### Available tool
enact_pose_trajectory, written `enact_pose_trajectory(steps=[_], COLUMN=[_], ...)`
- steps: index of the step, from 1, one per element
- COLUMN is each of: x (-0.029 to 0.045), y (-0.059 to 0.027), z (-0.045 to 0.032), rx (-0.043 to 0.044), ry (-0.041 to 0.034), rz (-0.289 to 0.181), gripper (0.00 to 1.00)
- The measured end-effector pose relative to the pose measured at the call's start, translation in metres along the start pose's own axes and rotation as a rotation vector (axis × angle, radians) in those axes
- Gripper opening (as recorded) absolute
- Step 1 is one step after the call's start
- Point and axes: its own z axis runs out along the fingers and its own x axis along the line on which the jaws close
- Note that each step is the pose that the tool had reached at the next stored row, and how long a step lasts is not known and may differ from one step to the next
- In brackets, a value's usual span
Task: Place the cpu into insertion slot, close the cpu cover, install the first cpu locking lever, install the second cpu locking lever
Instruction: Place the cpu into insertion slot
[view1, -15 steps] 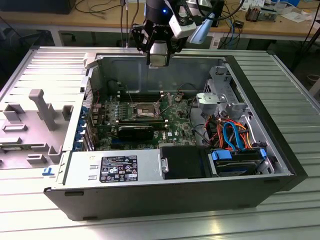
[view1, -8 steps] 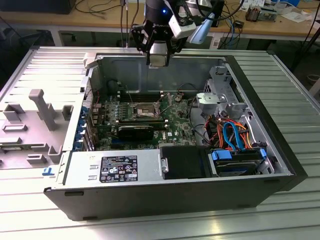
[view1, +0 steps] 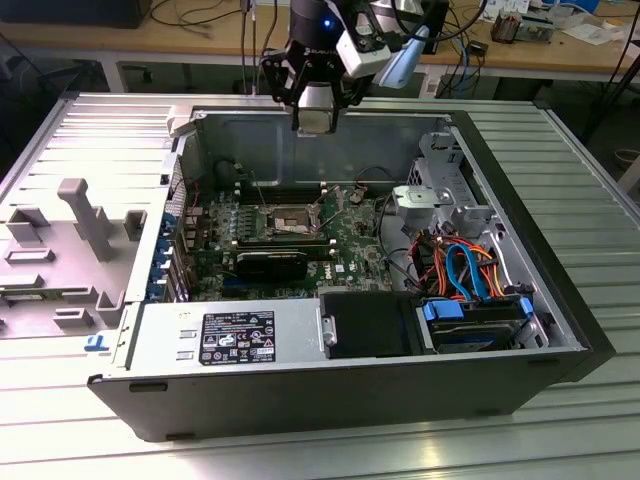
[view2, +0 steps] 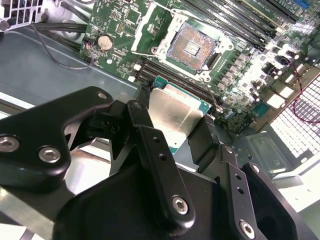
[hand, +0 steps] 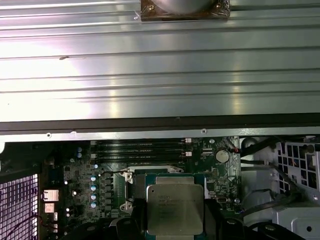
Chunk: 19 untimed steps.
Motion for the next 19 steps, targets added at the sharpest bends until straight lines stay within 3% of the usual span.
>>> enact_pose_trajectory(steps=[19], x=[0.0044], y=[-0.0002], z=[0.0018], rx=[0.0], ry=[0.0], rz=[0.0], gripper=[0.55])
